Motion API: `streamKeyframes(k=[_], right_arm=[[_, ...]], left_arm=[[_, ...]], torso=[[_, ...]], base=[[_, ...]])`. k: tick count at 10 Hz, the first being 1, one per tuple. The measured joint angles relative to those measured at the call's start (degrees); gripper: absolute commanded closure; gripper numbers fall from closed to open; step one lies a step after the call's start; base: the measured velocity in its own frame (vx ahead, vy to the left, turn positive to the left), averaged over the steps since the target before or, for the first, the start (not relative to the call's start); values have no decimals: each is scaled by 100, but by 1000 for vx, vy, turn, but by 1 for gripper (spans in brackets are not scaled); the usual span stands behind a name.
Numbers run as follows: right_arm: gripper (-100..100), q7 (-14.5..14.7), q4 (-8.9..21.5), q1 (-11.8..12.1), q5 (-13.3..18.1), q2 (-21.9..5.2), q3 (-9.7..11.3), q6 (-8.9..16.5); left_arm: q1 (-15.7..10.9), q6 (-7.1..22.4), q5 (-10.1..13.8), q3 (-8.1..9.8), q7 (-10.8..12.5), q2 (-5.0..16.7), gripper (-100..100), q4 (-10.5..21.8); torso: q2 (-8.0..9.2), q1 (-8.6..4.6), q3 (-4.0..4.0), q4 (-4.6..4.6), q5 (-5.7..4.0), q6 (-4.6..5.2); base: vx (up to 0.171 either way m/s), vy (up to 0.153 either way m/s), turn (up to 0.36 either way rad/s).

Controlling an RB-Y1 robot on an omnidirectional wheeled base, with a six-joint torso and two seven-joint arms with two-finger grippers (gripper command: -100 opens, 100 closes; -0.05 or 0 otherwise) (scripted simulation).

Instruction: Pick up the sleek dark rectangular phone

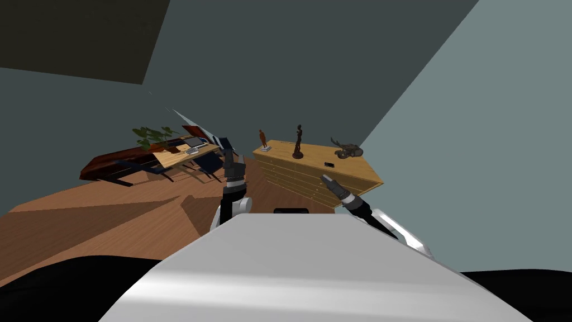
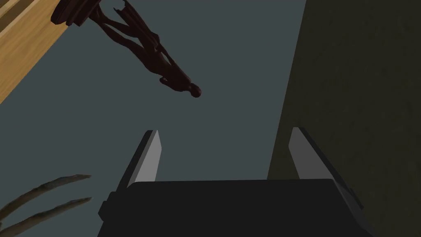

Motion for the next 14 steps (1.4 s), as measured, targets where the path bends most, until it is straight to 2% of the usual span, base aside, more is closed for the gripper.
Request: streamKeyframes(k=[2, 3, 4, 7, 8, 10, 12, 13, 14], right_arm=[[-100, 57, 285, 136, 140, -330, 79, -177], [-100, 109, 354, 155, 223, -424, 165, -182], [-100, 155, 567, 159, 325, -572, 258, -241], [-100, 211, 909, 225, 521, -1069, 416, -312], [-100, 220, 1164, 222, 589, -1261, 470, -412], [-100, 276, 1353, 348, 727, -1624, 567, -461], [-100, 348, 1694, 334, 890, -1928, 744, -524], [-100, 372, 1721, 393, 934, -2102, 773, -524], [-100, 379, 1992, 335, 1009, -2268, 863, -599]], left_arm=[[0, 0, 0, 0, 0, 0, 0, 0], [1, 0, 0, 1, 0, 0, 0, 0], [0, 0, 0, 0, 0, 0, 0, 0], [1, 0, 0, 1, 0, 0, 0, 0], [1, 0, 0, 1, 0, 0, 0, 0], [0, 0, 0, 0, 0, 0, 0, 0], [1, 0, 0, 1, 0, 0, 0, 0], [1, 0, 0, 1, 0, 0, 0, 0], [1, 0, 0, 1, 0, 0, 0, 0]], torso=[[-1, -4, -1, 0, -1, 1], [-1, -6, 0, 0, -1, 4], [0, -8, 0, 0, -2, 1], [0, -4, 0, 1, 0, 5], [-8, -6, -4, -1, -1, 3], [0, -4, 0, 0, 0, 2], [0, -3, 0, 0, -1, 4], [-1, -7, 0, 0, 1, 5], [-6, -8, -3, -1, -1, 3]], base=[[3, 67, 137], [-3, 61, 207], [-1, 65, 99], [9, 74, 133], [18, 57, 105], [0, 70, 139], [11, 71, 100], [24, 66, 129], [20, 55, 104]])
